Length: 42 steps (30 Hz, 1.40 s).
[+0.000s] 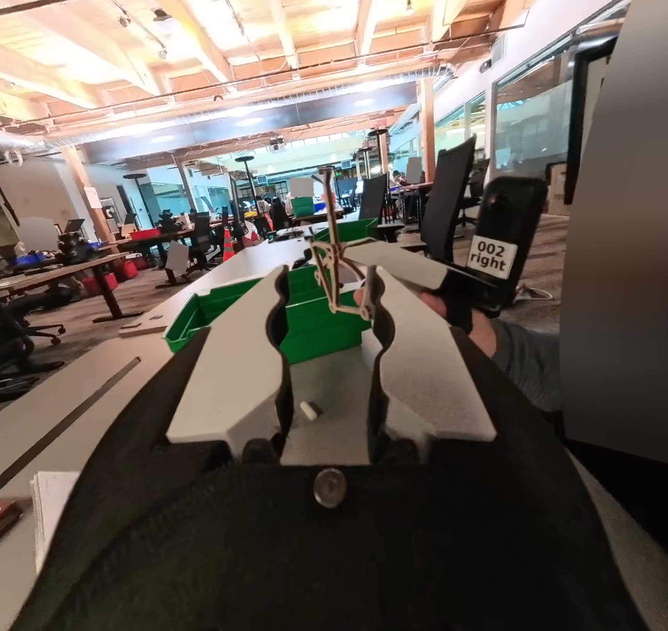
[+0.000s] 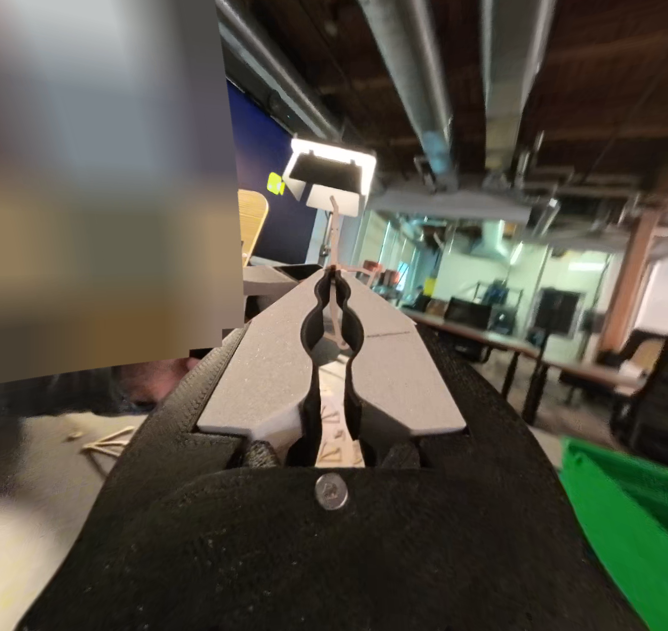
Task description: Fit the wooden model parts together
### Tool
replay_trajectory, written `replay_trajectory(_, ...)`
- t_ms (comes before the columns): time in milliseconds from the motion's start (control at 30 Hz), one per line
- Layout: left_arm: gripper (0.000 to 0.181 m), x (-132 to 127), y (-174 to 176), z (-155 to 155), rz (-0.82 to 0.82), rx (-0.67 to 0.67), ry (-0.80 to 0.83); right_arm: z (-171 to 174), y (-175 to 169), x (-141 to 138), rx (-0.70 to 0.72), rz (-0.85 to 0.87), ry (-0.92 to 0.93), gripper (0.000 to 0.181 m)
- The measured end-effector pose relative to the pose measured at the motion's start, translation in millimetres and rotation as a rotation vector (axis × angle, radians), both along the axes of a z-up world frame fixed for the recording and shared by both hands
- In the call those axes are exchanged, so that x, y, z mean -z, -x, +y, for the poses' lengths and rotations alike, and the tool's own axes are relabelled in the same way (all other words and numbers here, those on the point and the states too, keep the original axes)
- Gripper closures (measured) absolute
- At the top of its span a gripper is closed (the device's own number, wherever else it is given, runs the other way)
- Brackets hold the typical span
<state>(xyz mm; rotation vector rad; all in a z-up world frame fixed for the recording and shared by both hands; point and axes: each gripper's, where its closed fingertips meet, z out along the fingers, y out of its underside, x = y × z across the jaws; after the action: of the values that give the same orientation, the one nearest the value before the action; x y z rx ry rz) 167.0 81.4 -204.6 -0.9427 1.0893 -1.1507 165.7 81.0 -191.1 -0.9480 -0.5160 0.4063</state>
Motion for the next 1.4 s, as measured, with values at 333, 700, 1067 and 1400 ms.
replay_trajectory(333, 0.169, -17.8, 4.7, -23.2, 0.027, -0.05, -0.207, -21.5, 15.6, -24.2, 0.171, -0.23, -0.253, 0.181)
replay_trajectory(700, 0.181, -27.3, 12.3, -24.7, -0.004, -0.065, -0.33, -32.8, 23.0, -31.6, 0.255, -0.451, -0.337, 0.166)
replay_trajectory(1067, 0.181, -11.0, 21.2, -45.9, 0.095, 0.018, -0.758, -42.4, 30.0, -9.2, 0.24, -1.065, -0.19, 0.158)
replay_trajectory(1400, 0.181, 0.8, 17.5, -46.7, 0.264, 0.071, -0.683, -44.9, 27.6, 5.4, 0.128, -1.124, 0.03, 0.169)
